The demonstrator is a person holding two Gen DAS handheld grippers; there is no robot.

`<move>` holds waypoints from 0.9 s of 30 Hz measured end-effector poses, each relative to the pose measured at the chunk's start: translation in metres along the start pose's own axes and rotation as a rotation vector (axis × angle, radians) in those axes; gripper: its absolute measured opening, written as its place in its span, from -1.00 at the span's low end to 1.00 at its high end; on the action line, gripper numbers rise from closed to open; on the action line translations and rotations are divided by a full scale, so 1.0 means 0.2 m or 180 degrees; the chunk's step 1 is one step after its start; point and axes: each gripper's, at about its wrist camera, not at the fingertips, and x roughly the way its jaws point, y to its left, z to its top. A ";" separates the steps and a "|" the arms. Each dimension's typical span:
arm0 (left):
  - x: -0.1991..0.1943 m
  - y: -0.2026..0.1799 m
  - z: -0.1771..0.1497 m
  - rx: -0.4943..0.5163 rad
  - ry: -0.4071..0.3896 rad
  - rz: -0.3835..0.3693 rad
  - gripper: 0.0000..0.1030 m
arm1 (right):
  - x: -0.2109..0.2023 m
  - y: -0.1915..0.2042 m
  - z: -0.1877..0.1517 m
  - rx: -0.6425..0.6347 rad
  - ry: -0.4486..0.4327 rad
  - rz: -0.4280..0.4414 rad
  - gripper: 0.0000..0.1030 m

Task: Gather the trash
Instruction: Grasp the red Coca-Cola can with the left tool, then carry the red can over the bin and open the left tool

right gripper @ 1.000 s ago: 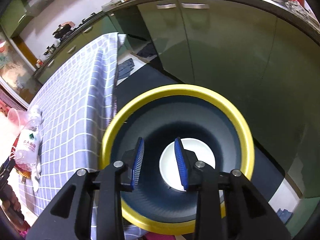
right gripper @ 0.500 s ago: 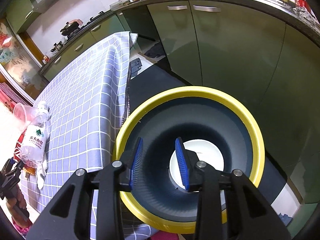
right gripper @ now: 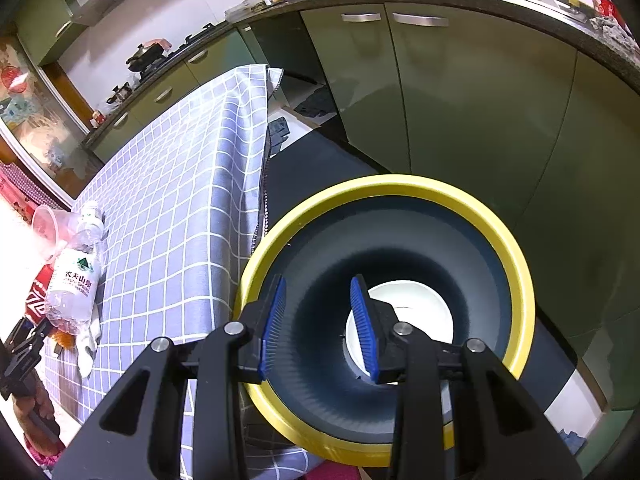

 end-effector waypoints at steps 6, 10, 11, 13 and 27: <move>-0.15 0.02 0.00 0.0024 -0.0131 -0.0032 0.41 | 0.00 0.03 -0.01 -0.0033 -0.0002 0.0033 -0.38; -0.27 0.00 0.00 0.0068 -0.0204 -0.0093 0.41 | -0.02 0.05 -0.01 -0.0051 -0.0017 0.0053 -0.38; -0.29 -0.01 0.01 0.0087 -0.0227 -0.0104 0.41 | -0.02 0.05 -0.01 -0.0053 -0.0025 0.0060 -0.37; -0.35 -0.03 0.02 0.0124 -0.0278 -0.0137 0.41 | -0.04 0.06 -0.01 -0.0056 -0.0050 0.0080 -0.38; -0.42 -0.43 0.15 0.0466 -0.0363 -0.0861 0.41 | -0.27 -0.03 -0.11 0.0047 -0.0349 0.0162 -0.38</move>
